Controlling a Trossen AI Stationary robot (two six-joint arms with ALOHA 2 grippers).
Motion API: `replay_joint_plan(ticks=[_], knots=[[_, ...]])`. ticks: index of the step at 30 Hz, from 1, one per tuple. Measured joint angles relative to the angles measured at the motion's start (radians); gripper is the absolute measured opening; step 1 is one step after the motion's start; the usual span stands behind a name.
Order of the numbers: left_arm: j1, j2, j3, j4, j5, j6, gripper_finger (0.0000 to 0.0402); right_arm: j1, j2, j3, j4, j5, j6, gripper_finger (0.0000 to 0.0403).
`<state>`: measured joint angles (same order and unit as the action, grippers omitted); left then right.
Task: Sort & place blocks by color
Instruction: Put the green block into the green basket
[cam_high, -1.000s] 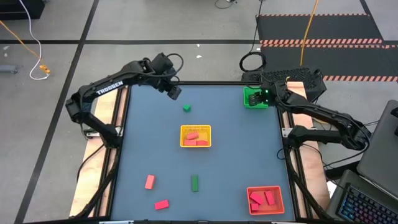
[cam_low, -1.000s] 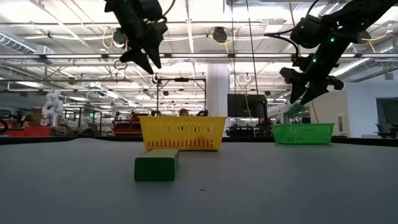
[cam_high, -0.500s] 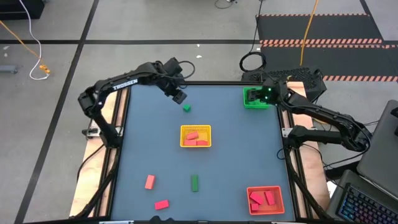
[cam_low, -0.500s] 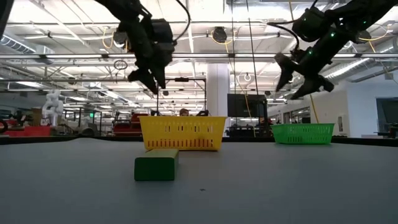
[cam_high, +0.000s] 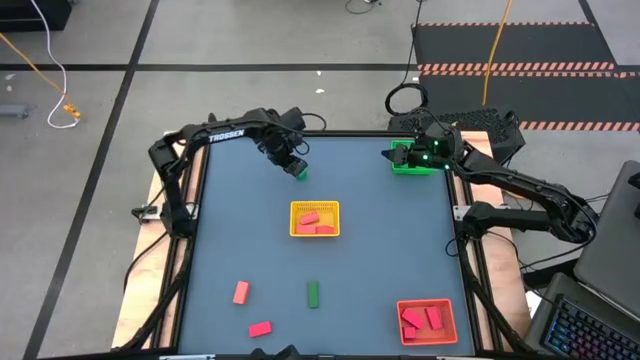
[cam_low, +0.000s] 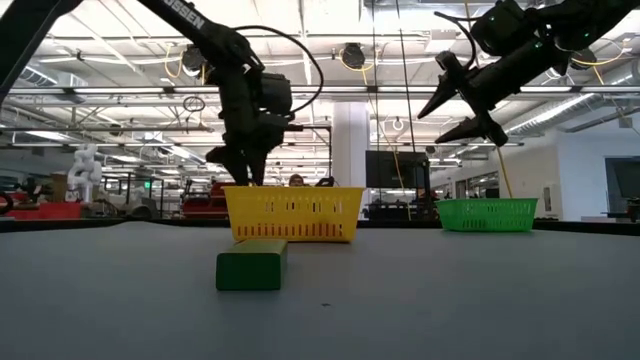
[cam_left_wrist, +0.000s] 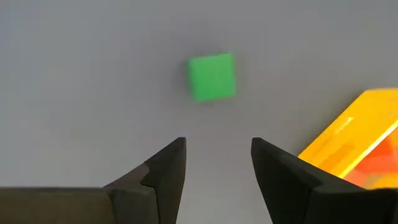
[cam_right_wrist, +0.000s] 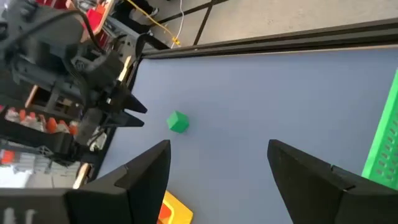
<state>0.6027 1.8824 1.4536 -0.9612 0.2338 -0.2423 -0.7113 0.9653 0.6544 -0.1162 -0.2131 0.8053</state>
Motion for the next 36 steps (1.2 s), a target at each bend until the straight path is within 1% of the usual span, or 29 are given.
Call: replay_joint_plan(ticks=[4,7,10,14,17,20,22,28,30,34,36], knots=[[-0.023,-0.002,0.004,0.072,0.001,-0.064,0.0185,0.000,0.000,0.000,0.000,-0.002,-0.021,0.0260],[-0.040,-0.004,0.008,0.146,-0.013,-0.119,0.0201,0.000,0.000,0.000,0.000,-0.045,-0.051,0.0260],[-0.056,0.008,0.008,0.195,-0.037,-0.184,0.0235,0.000,0.000,0.000,0.000,-0.117,-0.067,0.0260],[-0.066,0.027,0.008,0.205,-0.055,-0.239,0.0291,0.000,0.000,0.000,0.000,-0.206,-0.092,0.0260],[-0.066,0.036,0.008,0.208,-0.058,-0.258,0.0327,0.000,0.000,0.000,0.000,-0.246,-0.096,0.0260],[-0.067,0.046,0.008,0.207,-0.098,-0.281,0.0351,0.000,0.000,0.000,0.000,-0.270,-0.105,0.0260],[-0.067,0.062,0.008,0.204,-0.125,-0.280,0.0357,0.000,0.000,0.000,0.000,-0.291,-0.113,0.0260],[-0.065,0.108,0.008,0.202,-0.119,-0.265,0.0360,0.000,-0.001,0.000,0.000,-0.345,-0.113,0.0260],[-0.070,0.115,0.008,0.192,-0.132,-0.263,0.0360,0.000,-0.001,0.000,0.000,-0.366,-0.111,0.0260],[-0.071,0.124,0.007,0.189,-0.156,-0.247,0.0359,0.000,-0.003,0.000,0.000,-0.369,-0.102,0.0260],[-0.069,0.132,0.008,0.206,-0.156,-0.230,0.0351,0.000,-0.003,0.000,0.000,-0.368,-0.092,0.0260]])
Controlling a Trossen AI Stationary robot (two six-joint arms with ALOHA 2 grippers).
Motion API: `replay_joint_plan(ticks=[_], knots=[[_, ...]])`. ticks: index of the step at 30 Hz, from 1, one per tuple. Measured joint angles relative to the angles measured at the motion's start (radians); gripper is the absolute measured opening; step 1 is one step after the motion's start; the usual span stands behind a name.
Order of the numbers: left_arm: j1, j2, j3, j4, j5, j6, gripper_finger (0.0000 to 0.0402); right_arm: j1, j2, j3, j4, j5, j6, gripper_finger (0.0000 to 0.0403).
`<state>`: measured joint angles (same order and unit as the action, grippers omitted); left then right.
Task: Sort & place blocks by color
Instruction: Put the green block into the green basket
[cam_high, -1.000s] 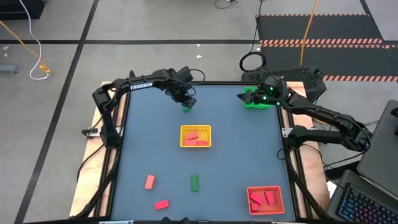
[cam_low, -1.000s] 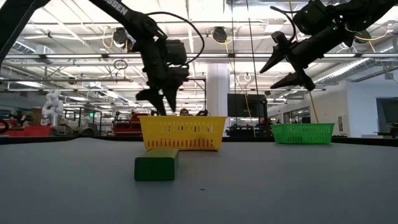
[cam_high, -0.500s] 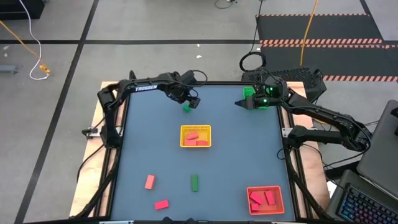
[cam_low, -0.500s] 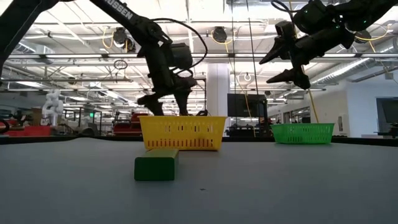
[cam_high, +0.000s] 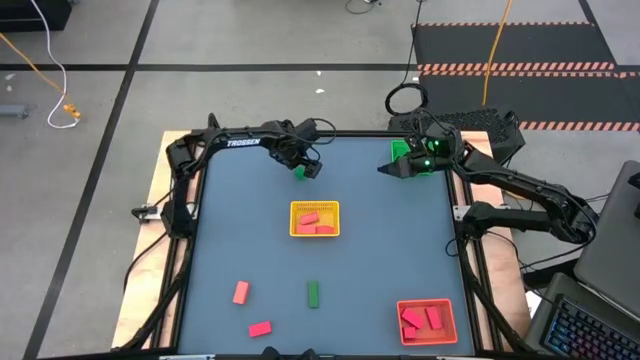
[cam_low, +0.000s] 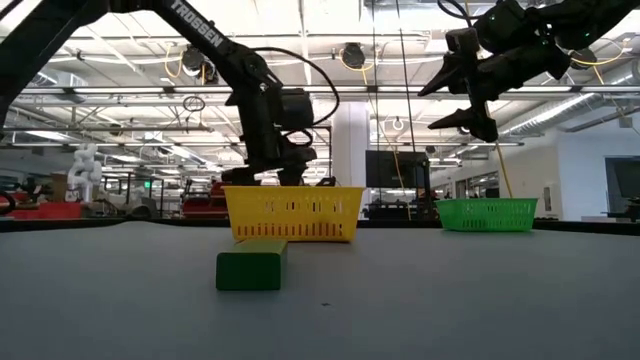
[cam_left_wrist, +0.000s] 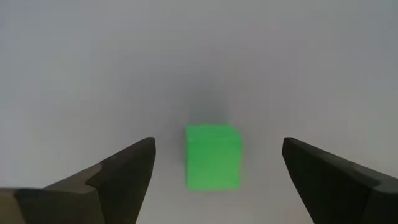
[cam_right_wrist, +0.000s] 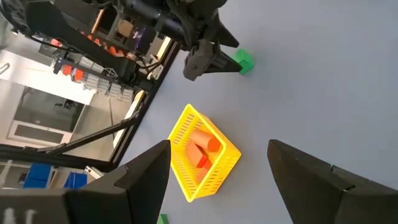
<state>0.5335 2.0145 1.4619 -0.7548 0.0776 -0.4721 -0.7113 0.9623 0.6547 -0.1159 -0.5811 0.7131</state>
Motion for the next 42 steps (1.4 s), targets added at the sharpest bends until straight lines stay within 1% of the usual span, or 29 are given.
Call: replay_joint_plan(ticks=[2,5,12,18,24,29,31,34,36,39,42], knots=[[0.000,0.006,-0.001,-0.006,0.000,0.013,0.0334,0.000,0.000,0.000,0.000,0.000,0.007,0.0260],[-0.001,0.015,-0.001,0.004,0.000,0.022,0.0299,0.000,0.000,0.000,0.000,0.000,0.012,0.0260],[0.012,0.016,-0.001,-0.005,-0.001,0.034,0.0211,0.000,0.000,0.000,0.000,0.002,0.034,0.0260],[0.022,0.015,-0.001,-0.023,0.002,0.034,0.0127,0.000,0.000,0.000,0.000,0.003,0.034,0.0260],[0.023,0.015,0.000,-0.036,0.037,0.046,0.0124,0.000,0.000,0.000,0.000,0.007,0.035,0.0260],[0.024,-0.003,0.000,-0.046,0.133,0.016,0.0144,0.000,0.000,0.000,0.023,0.007,0.045,0.0260],[0.024,-0.027,0.000,-0.044,0.169,0.002,0.0142,0.000,0.000,0.000,0.080,0.008,0.057,0.0260],[0.024,-0.069,0.000,-0.032,0.194,-0.023,0.0125,0.000,0.000,0.000,0.220,0.008,0.042,0.0260],[0.025,-0.098,0.000,-0.001,0.235,-0.046,0.0124,0.005,0.000,0.000,0.351,0.009,-0.015,0.0260],[0.035,-0.152,0.000,0.092,0.347,-0.100,0.0124,0.022,0.000,0.000,0.524,0.050,-0.156,0.0260],[0.035,-0.200,0.001,0.217,0.429,-0.200,0.0127,0.031,0.000,0.000,0.583,0.118,-0.249,0.0260]])
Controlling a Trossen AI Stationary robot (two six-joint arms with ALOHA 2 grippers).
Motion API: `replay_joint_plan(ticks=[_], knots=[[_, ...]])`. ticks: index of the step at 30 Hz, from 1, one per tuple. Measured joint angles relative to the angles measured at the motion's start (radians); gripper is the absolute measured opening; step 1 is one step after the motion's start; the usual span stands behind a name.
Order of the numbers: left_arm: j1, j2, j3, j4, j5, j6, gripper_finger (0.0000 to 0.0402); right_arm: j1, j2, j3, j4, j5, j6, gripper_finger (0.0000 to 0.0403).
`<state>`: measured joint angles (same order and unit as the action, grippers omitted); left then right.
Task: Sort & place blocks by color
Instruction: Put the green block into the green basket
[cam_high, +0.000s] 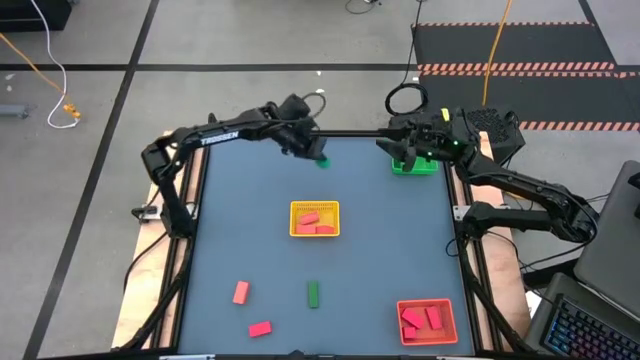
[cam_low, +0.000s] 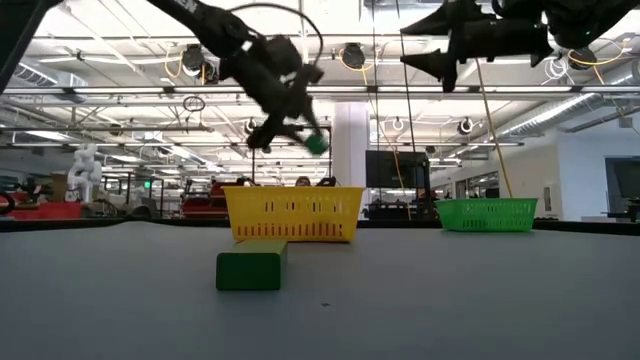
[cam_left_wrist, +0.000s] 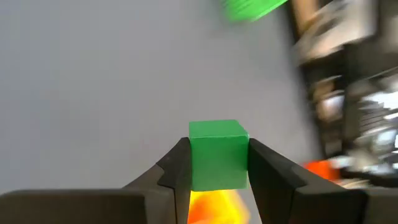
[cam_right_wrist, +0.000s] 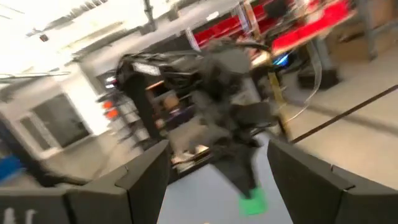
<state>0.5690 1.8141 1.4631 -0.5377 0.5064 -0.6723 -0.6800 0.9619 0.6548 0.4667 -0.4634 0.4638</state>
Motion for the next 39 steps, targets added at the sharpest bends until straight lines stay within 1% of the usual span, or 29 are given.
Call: replay_joint_plan(ticks=[1,3,6,8,11,16,19,24,31,35,39], knots=[[0.000,-0.014,0.000,0.049,0.015,-0.041,0.0131,0.001,0.000,0.000,0.000,0.019,-0.019,0.0260],[-0.002,-0.035,0.000,0.157,0.037,-0.134,0.0138,0.001,0.003,0.000,-0.002,0.022,-0.060,0.0260],[-0.012,-0.052,0.000,0.325,0.071,-0.272,0.0135,0.008,0.012,0.000,0.000,0.022,-0.124,0.0260],[-0.023,-0.052,0.000,0.439,0.074,-0.357,0.0127,0.016,0.022,0.000,-0.001,0.022,-0.209,0.0260],[-0.047,-0.050,0.000,0.555,0.060,-0.466,0.0125,0.025,0.045,0.000,0.031,0.022,-0.302,0.0260],[-0.089,-0.042,0.000,0.550,0.014,-0.510,0.0134,0.029,0.086,0.000,0.139,0.017,-0.310,0.0260],[-0.110,-0.045,0.000,0.558,-0.014,-0.527,0.0138,0.030,0.107,0.000,0.165,0.012,-0.309,0.0260],[-0.130,-0.045,0.000,0.558,-0.039,-0.555,0.0127,0.066,0.138,0.000,0.193,-0.066,-0.288,0.0260],[-0.142,-0.045,0.000,0.562,-0.071,-0.587,0.0138,0.133,0.150,0.000,0.220,-0.058,-0.313,0.0260],[-0.149,-0.045,0.000,0.571,-0.072,-0.597,0.0132,0.146,0.168,0.000,0.211,-0.006,-0.338,0.0260],[-0.159,-0.045,0.000,0.564,-0.081,-0.602,0.0128,0.145,0.199,0.000,0.225,-0.005,-0.348,0.0260]])
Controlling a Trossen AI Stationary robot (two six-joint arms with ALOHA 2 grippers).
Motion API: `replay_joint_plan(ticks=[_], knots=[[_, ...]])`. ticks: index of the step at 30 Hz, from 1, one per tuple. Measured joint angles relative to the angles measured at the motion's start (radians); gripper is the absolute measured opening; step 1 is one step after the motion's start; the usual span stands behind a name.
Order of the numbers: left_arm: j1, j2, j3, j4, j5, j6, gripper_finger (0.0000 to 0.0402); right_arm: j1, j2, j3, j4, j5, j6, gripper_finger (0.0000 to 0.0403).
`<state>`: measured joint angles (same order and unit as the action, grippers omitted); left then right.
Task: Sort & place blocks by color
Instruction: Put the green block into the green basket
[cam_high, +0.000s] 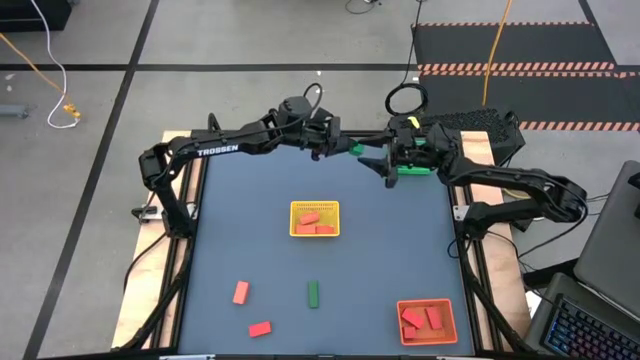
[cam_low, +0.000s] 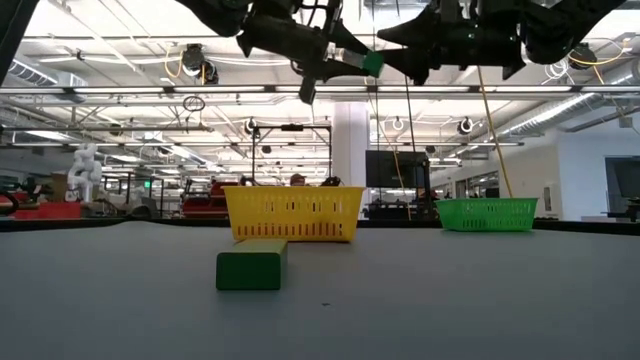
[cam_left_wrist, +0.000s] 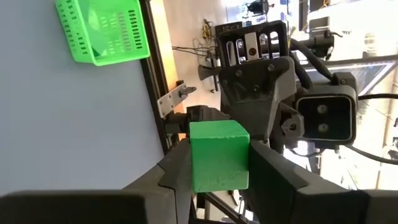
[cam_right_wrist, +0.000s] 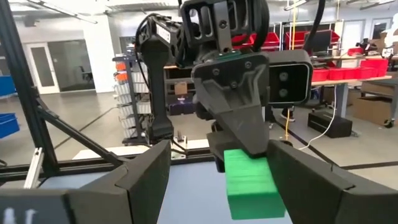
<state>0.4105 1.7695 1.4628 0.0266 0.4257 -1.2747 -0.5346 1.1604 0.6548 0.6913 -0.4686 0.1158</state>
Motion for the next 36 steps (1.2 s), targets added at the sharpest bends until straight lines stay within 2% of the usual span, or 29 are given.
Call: replay_joint_plan(ticks=[9,20,26,30,36], knots=[[-0.023,-0.001,0.000,0.014,0.021,-0.005,0.0135,0.001,0.019,-0.001,0.019,0.053,0.003,0.0260],[-0.027,0.000,0.000,0.010,0.020,-0.003,0.0137,0.021,0.017,0.000,0.009,0.060,0.023,0.0260],[-0.026,0.000,0.000,0.009,0.020,0.000,0.0132,0.061,0.017,0.000,0.004,0.147,0.006,0.0260],[-0.027,0.000,0.000,0.009,0.020,0.001,0.0131,0.073,0.017,0.000,-0.016,0.157,0.002,0.0260],[-0.029,0.000,0.000,0.009,0.020,0.001,0.0130,0.073,0.017,0.000,-0.053,0.181,0.003,0.0230]])
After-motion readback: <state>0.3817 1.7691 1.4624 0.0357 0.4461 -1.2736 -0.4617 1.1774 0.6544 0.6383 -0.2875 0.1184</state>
